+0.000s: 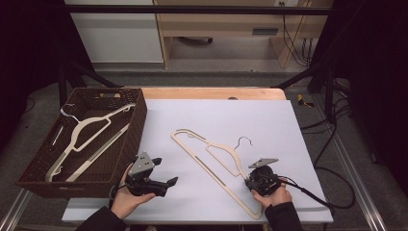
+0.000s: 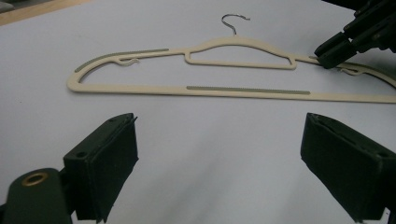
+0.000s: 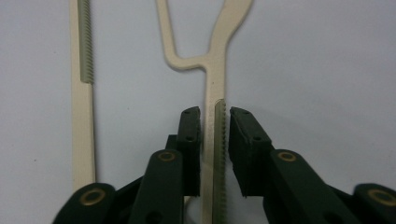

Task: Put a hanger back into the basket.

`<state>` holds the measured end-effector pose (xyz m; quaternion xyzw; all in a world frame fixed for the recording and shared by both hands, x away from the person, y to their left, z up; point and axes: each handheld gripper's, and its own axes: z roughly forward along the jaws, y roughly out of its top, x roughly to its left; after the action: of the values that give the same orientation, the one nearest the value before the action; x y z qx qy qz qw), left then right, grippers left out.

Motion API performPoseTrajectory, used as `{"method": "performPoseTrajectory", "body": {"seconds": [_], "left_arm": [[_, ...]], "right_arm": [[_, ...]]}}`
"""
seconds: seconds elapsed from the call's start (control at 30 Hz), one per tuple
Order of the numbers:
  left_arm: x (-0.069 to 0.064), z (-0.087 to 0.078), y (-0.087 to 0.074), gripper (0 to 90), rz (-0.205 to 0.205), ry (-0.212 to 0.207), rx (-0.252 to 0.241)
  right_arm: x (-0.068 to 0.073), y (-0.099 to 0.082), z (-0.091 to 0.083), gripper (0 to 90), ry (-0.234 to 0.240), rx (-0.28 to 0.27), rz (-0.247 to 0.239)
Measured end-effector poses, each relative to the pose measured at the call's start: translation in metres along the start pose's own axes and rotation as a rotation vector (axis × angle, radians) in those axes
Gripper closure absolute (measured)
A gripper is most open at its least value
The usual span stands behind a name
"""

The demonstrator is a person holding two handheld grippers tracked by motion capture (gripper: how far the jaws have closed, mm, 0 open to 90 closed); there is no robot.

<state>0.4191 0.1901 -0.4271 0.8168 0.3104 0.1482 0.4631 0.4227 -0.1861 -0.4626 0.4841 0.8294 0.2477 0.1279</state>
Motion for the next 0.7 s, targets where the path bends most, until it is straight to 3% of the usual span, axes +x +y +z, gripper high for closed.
{"method": "performPoseTrajectory", "body": {"seconds": [0.03, 0.1, 0.2, 0.23, 0.27, 0.4, 0.57, 0.6, 0.7], "left_arm": [[0.0, 0.0, 0.0, 10.6, 0.0, 0.0, 0.0], [-0.001, 0.001, 0.001, 10.5, 0.0, -0.002, 0.002], [-0.001, 0.003, 0.005, 10.5, 0.007, -0.005, 0.004], [-0.002, 0.004, 0.006, 10.5, 0.009, -0.005, 0.0], [-0.002, 0.004, 0.006, 10.5, 0.009, -0.005, 0.0], [-0.003, 0.007, 0.016, 10.5, 0.025, -0.012, 0.0], [-0.004, 0.013, 0.029, 10.5, 0.019, -0.015, -0.009], [-0.004, 0.019, 0.037, 10.5, 0.016, -0.026, -0.01], [-0.005, 0.027, 0.045, 10.5, 0.018, -0.034, -0.004]], "right_arm": [[0.001, 0.001, 0.0, 79.4, 0.019, -0.004, 0.017], [0.0, 0.001, 0.0, 79.5, -0.001, 0.006, 0.004], [-0.003, 0.002, 0.0, 79.8, 0.021, 0.009, 0.006], [-0.001, 0.003, 0.0, 79.8, 0.022, 0.013, 0.037], [-0.004, 0.002, -0.001, 79.8, 0.021, 0.007, 0.005], [-0.004, 0.003, -0.008, 79.9, 0.034, -0.033, 0.007], [-0.003, 0.006, -0.019, 79.9, -0.001, -0.072, -0.03], [-0.003, 0.007, -0.023, 79.9, -0.005, -0.088, -0.069], [-0.002, 0.008, -0.026, 79.9, -0.008, -0.094, -0.081]]}}
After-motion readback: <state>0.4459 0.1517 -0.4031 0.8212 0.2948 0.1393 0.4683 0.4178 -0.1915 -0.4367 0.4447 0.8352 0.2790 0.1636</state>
